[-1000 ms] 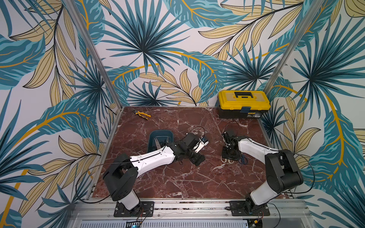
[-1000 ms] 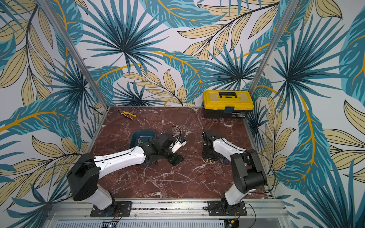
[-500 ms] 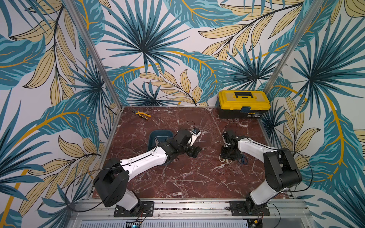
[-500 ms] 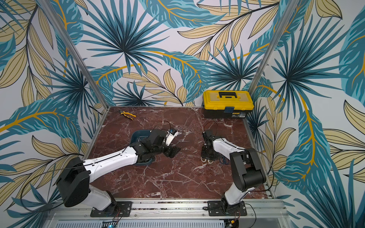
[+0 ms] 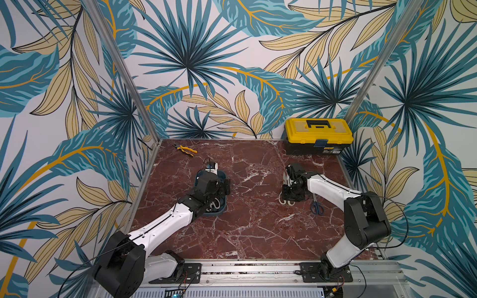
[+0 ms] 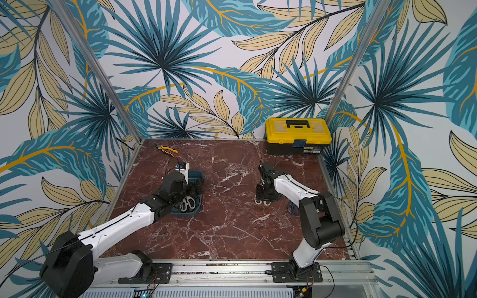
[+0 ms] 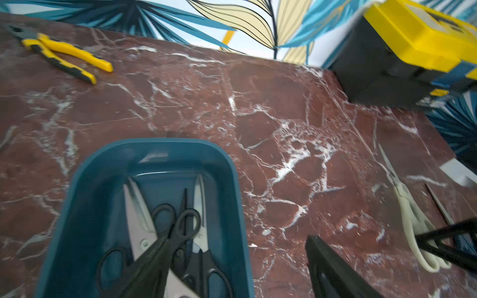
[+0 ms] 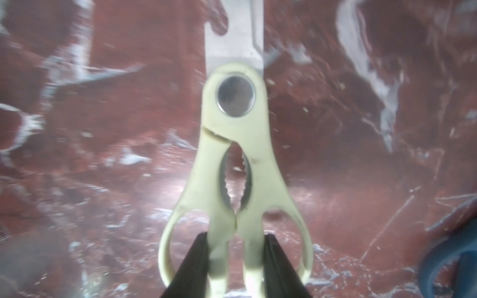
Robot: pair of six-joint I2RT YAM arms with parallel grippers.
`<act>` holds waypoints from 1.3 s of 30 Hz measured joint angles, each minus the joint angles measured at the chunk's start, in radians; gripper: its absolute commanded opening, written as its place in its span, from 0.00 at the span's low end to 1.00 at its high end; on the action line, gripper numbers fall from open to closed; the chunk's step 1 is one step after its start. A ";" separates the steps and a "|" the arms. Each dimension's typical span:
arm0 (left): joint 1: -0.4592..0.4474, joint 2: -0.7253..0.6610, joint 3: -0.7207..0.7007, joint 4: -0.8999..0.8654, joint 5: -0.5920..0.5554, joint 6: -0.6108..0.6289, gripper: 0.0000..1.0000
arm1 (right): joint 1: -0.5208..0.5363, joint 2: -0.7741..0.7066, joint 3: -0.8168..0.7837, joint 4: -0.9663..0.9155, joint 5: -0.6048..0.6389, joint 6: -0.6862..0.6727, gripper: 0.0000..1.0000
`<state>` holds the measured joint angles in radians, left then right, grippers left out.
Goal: Put the scissors into the storage box
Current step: Pick up the scissors from the center of the board, then place the scissors in the storage box.
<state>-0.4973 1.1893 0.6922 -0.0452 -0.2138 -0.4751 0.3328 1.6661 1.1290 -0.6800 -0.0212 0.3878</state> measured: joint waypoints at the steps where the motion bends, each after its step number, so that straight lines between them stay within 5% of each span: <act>1: 0.010 -0.019 -0.006 -0.007 -0.019 -0.013 0.86 | 0.016 -0.002 0.021 -0.004 0.003 0.000 0.06; 10: 0.105 -0.206 -0.041 -0.072 -0.150 -0.099 0.88 | 0.224 0.024 0.262 -0.059 0.011 0.015 0.06; 21: 0.174 -0.307 -0.133 -0.179 -0.226 -0.193 0.88 | 0.464 0.315 0.595 -0.062 -0.095 0.054 0.06; 39: 0.175 -0.349 -0.133 -0.259 -0.286 -0.206 0.89 | 0.551 0.579 0.886 -0.077 -0.243 0.158 0.07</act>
<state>-0.3225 0.8402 0.5594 -0.3042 -0.4999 -0.6815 0.8841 2.2448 2.0151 -0.7574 -0.2646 0.5457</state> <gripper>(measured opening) 0.888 0.349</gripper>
